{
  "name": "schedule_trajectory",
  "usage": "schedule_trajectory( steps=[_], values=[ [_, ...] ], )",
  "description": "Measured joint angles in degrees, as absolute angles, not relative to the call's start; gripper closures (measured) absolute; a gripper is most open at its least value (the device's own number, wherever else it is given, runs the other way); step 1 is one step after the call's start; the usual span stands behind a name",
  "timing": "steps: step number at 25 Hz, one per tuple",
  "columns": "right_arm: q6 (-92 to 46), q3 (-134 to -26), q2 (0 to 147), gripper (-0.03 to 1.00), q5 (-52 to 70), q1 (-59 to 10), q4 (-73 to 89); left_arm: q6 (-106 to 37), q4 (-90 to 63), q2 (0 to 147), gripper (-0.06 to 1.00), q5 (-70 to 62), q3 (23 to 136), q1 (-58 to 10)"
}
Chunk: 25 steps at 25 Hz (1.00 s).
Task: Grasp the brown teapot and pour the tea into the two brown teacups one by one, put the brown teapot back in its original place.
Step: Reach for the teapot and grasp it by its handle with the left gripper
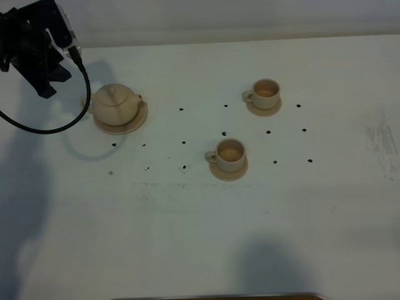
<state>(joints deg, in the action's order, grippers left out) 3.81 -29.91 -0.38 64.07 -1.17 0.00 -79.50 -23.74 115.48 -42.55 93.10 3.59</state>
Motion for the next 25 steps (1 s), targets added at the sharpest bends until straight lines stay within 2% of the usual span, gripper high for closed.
schedule_trajectory(
  steps=[12, 25],
  values=[
    [3.81, -29.91, -0.38, 0.61, 64.07, -1.17, 0.00, -80.82, -26.75, 118.23, 0.59, -48.22, 93.92, 3.59],
    [3.81, -29.91, -0.38, 0.61, 64.07, -1.17, 0.00, -81.20, -25.46, 118.41, 0.59, -47.13, 93.92, 3.59]
  ],
)
